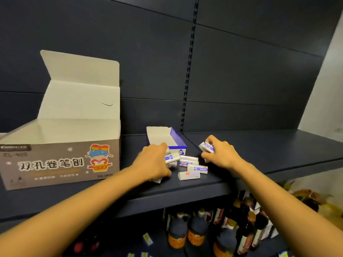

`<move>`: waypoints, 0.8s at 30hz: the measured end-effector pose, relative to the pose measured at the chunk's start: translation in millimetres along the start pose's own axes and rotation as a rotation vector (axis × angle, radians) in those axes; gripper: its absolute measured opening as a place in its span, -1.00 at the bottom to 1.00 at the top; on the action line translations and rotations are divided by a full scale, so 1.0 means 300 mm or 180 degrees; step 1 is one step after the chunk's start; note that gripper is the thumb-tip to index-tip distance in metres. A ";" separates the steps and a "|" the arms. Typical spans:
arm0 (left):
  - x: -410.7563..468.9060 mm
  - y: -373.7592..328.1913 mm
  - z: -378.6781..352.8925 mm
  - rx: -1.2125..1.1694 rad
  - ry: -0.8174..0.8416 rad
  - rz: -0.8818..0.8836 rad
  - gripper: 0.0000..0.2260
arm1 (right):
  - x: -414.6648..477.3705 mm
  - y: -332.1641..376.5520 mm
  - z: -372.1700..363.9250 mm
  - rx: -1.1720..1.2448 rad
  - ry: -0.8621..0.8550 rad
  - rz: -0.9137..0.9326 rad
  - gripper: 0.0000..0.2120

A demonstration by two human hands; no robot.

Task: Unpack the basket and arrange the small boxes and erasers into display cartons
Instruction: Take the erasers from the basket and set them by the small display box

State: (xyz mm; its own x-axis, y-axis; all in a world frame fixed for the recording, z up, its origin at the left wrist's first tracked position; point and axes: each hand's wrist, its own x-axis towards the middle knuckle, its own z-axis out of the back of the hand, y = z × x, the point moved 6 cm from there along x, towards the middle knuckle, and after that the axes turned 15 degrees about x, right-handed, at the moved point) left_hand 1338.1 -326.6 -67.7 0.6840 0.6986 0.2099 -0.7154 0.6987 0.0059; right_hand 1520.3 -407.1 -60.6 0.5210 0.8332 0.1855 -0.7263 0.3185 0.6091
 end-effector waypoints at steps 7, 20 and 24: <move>0.045 -0.035 -0.030 0.1013 -0.0369 0.0092 -0.64 | 0.102 -0.018 -0.064 -0.0322 0.0099 0.0305 -0.63; 0.029 0.020 -0.070 0.0843 -0.0604 0.0329 -0.36 | 0.144 -0.041 -0.170 0.0056 0.0736 0.0390 -0.45; 0.028 0.010 -0.078 0.0781 -0.0335 0.0327 -0.20 | 0.145 -0.032 -0.172 0.0131 0.0989 0.0303 -0.30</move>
State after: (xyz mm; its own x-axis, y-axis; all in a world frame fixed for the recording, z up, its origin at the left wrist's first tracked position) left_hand 1345.2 -315.1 -88.6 0.5969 0.7349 0.3219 -0.8020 0.5579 0.2133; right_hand 1526.7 -350.7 -98.1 0.2853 0.9584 0.0028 -0.7431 0.2194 0.6322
